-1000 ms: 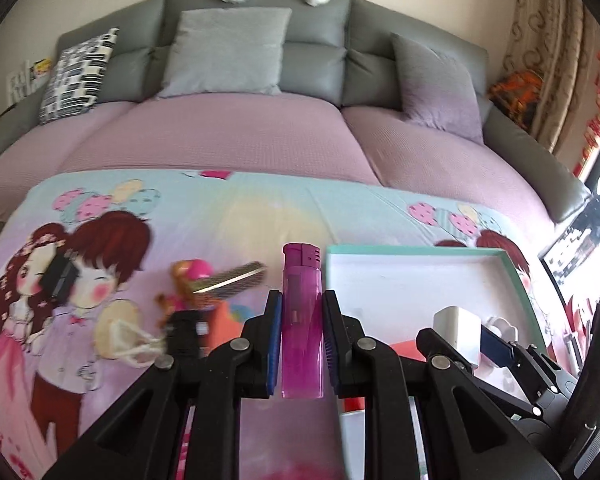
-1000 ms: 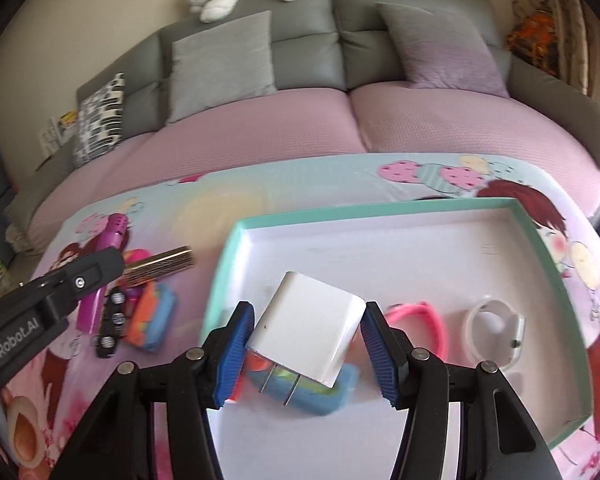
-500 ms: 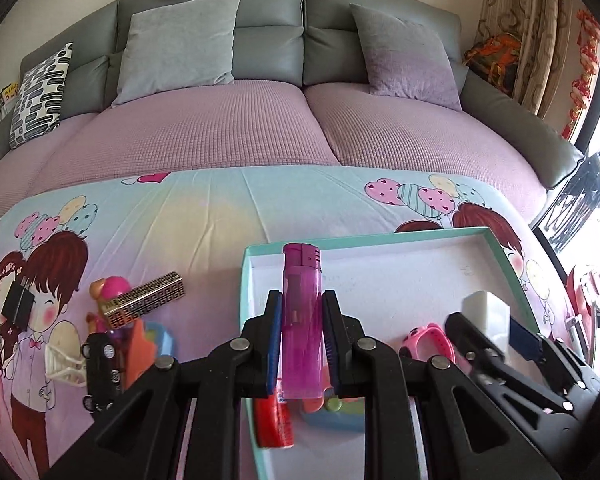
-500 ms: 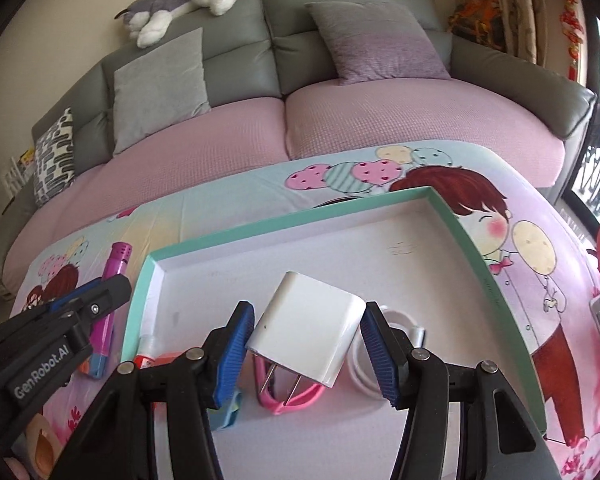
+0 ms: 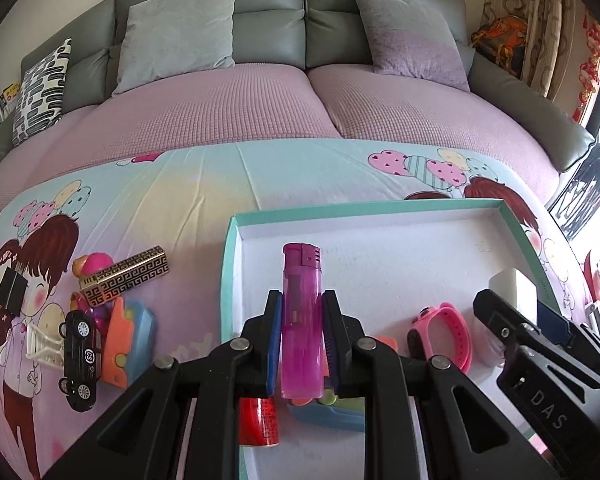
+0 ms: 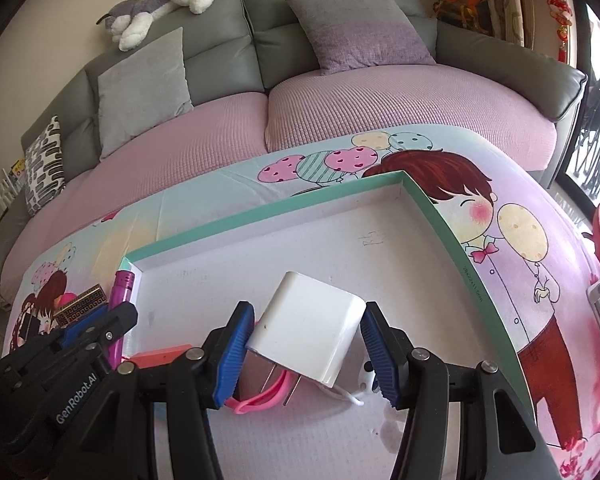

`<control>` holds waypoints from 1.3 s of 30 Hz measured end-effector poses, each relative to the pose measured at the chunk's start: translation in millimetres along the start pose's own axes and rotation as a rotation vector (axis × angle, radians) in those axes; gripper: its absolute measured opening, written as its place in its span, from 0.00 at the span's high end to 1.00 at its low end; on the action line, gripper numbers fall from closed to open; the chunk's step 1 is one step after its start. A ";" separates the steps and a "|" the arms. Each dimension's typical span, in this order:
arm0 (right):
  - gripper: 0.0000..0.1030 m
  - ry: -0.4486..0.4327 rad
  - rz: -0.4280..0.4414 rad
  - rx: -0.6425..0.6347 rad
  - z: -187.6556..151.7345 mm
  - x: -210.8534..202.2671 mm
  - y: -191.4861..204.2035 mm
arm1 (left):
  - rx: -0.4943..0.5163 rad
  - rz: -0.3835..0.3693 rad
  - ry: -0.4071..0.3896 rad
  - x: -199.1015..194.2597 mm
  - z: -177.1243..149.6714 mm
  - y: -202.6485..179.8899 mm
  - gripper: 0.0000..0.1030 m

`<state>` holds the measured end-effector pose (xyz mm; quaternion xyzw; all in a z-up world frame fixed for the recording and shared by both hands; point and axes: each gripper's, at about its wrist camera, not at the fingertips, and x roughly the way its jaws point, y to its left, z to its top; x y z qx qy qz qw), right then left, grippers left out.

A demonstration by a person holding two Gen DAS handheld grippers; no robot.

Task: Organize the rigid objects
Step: 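Lower the charger beside the watch while the left tool sets the lighter in the tray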

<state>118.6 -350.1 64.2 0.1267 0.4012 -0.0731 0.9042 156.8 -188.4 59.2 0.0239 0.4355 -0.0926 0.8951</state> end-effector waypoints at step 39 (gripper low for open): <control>0.42 -0.013 -0.001 -0.030 0.5 -2.1 9.9 | -0.029 -0.004 0.044 3.7 -6.4 5.0 0.80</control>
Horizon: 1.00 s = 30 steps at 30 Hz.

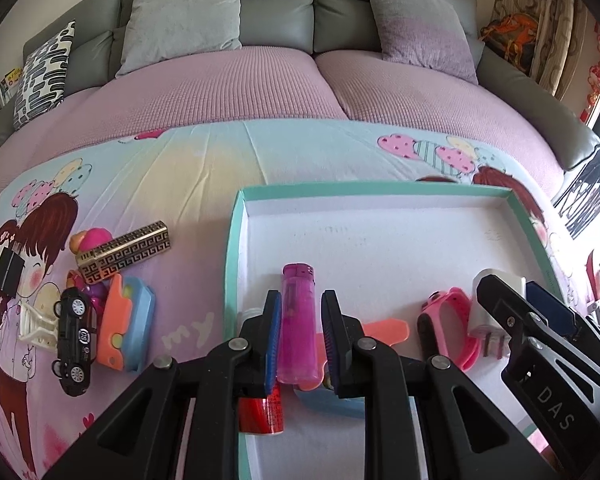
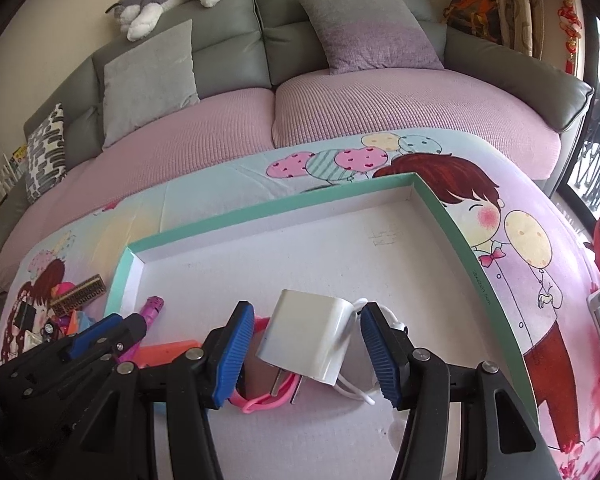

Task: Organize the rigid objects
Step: 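Lower the charger beside the watch while the left tool sets the lighter in the tray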

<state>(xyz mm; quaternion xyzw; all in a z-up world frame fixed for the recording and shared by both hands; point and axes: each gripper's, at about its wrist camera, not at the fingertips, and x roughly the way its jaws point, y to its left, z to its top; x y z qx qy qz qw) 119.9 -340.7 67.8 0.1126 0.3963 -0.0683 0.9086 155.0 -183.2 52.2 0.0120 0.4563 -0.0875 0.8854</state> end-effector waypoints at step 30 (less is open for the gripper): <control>0.00 -0.021 -0.044 -0.060 -0.2 2.2 9.6 | -0.181 0.218 -0.072 -22.2 7.4 57.9 0.09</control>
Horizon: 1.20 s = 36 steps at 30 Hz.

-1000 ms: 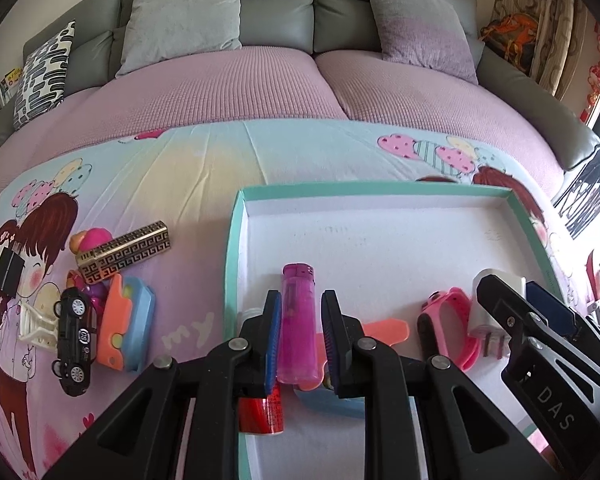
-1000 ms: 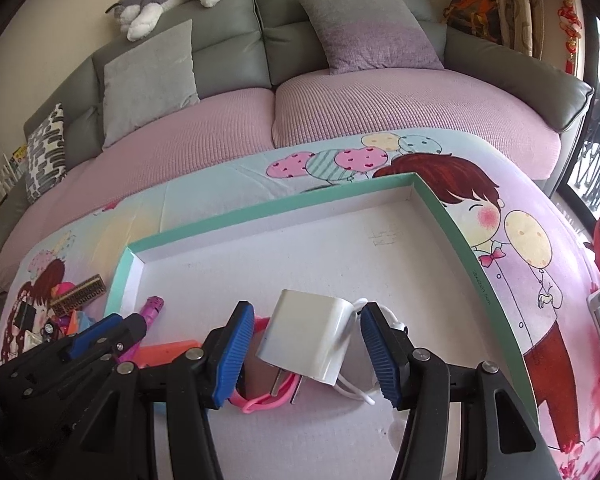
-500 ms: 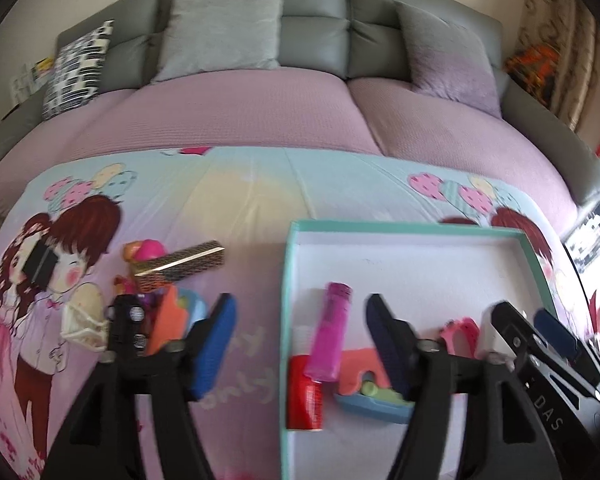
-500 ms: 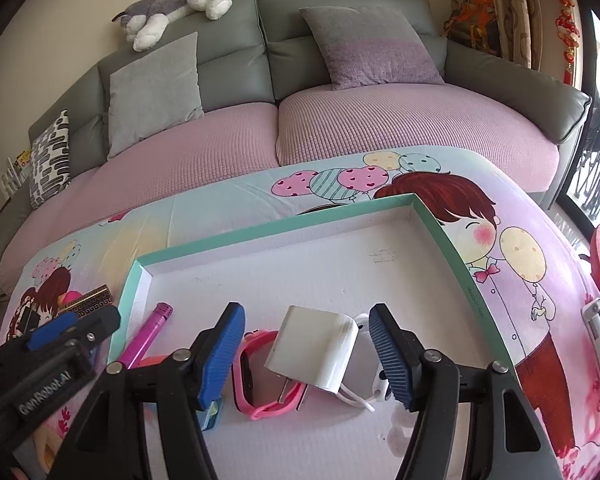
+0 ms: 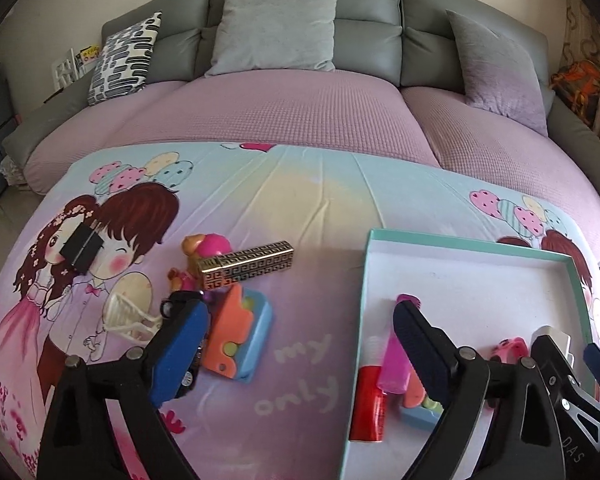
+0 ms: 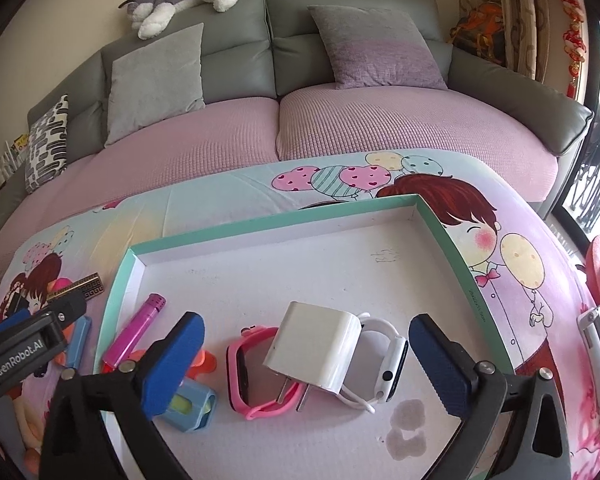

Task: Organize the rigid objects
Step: 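Lower the charger beside the watch while the left tool sets the lighter in the tray, then move both open tools back over the remaining items on the bed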

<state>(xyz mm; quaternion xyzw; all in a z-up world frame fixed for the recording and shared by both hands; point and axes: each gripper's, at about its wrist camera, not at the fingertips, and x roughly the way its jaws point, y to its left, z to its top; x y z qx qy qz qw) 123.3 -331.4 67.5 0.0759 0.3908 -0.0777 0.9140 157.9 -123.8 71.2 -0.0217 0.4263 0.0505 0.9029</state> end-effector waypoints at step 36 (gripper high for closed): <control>0.00 -0.057 0.186 -0.125 -10.4 -16.5 82.5 | -0.166 0.107 -0.048 -16.8 5.9 94.4 0.04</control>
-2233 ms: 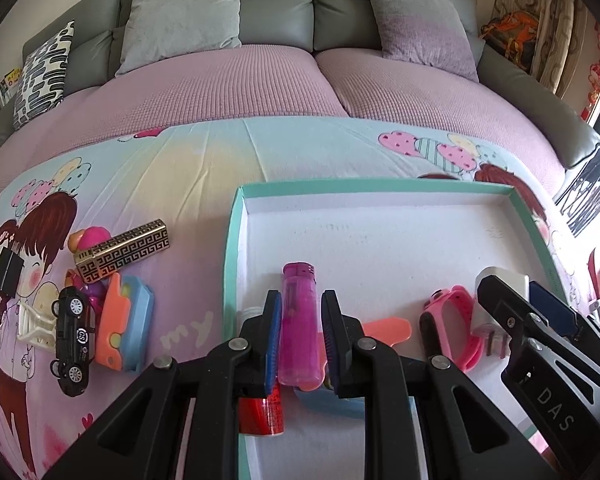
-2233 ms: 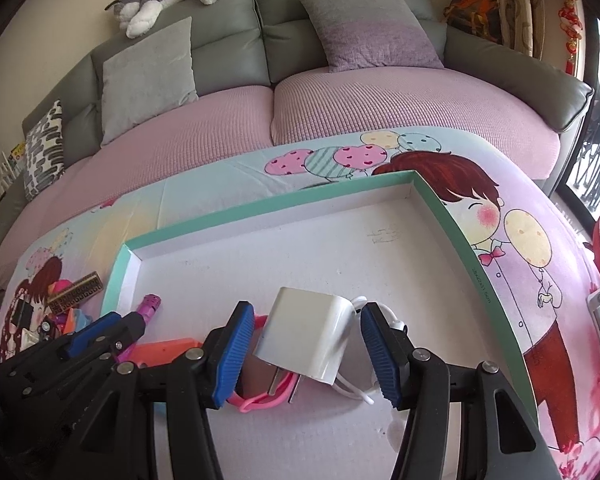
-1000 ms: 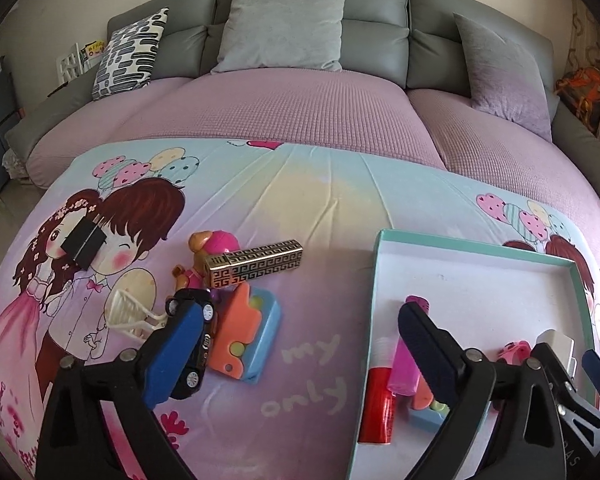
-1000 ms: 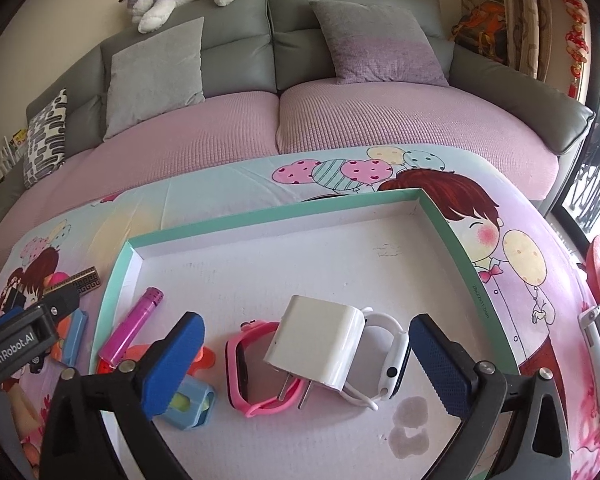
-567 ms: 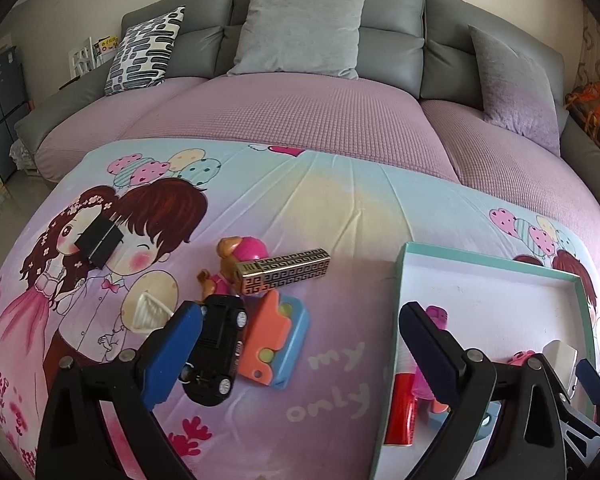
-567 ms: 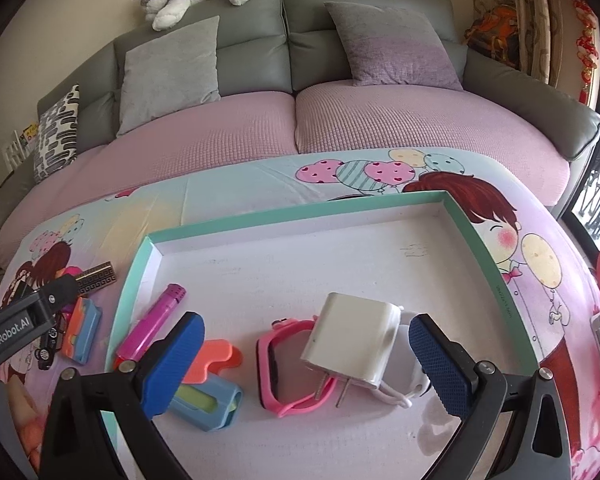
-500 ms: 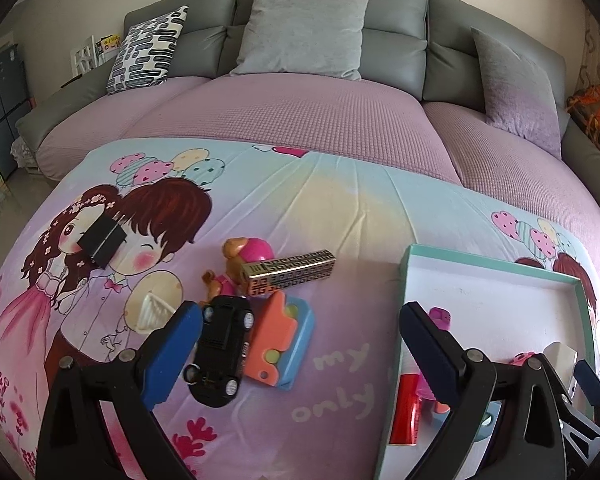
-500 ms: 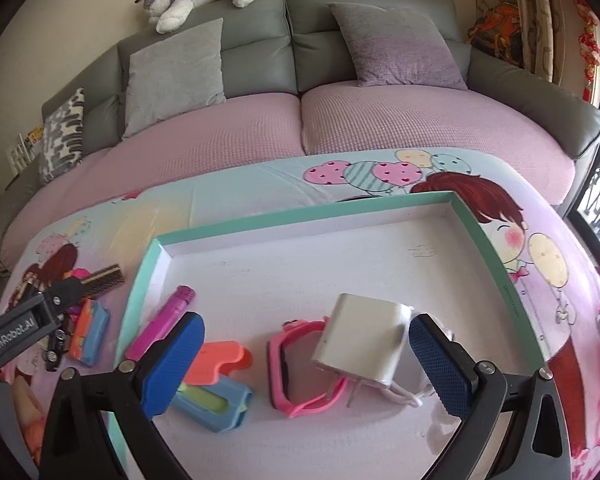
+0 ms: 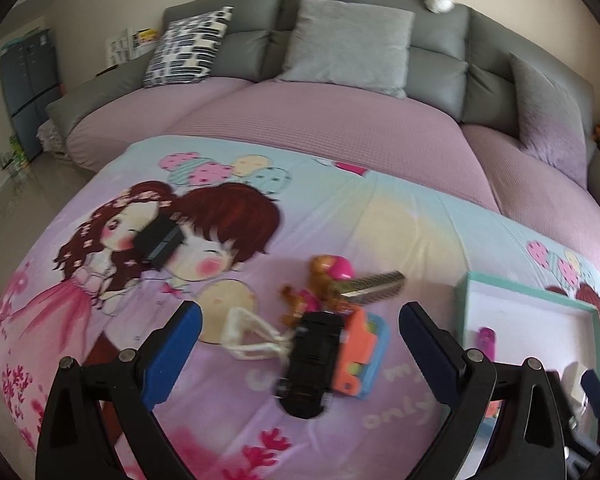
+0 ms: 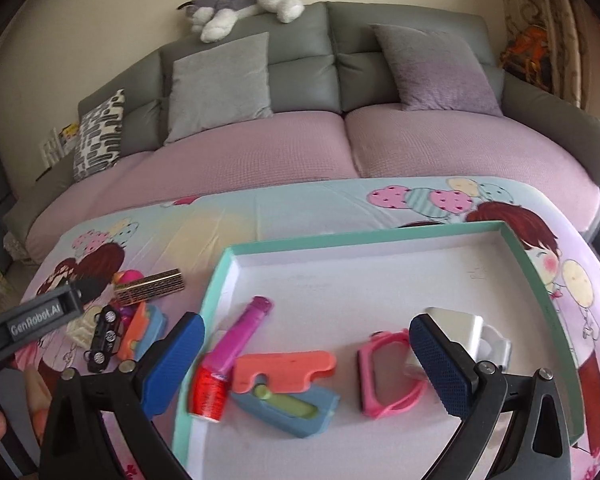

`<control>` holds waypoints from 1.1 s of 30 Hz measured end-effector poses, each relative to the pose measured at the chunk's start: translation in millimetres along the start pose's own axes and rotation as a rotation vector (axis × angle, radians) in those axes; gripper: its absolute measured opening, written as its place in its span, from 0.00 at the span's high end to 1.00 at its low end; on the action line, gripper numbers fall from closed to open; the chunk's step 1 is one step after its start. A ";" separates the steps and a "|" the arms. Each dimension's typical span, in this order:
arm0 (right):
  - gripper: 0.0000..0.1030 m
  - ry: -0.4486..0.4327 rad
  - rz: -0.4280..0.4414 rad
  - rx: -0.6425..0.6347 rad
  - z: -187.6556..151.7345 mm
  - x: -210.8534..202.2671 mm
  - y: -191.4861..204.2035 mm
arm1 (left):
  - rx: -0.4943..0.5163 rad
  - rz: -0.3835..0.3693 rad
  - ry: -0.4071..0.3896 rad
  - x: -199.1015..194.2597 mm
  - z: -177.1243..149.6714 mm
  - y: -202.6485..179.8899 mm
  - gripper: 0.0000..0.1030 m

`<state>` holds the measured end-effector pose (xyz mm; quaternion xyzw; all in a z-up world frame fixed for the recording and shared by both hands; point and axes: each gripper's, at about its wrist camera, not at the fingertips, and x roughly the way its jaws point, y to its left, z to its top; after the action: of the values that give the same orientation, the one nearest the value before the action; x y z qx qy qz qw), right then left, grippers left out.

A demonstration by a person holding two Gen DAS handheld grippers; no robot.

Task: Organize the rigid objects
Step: 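Move both open tools back over the remaining items on the bed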

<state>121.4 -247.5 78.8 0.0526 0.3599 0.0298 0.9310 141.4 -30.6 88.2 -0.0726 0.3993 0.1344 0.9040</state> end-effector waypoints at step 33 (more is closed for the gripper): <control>0.00 0.130 0.188 -0.221 -36.5 49.3 149.4 | -0.143 0.123 0.156 51.3 -12.8 143.2 0.04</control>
<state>130.6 -91.7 36.9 -0.0188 0.4074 0.1596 0.8990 122.4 112.3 38.3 -0.1226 0.4615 0.2117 0.8527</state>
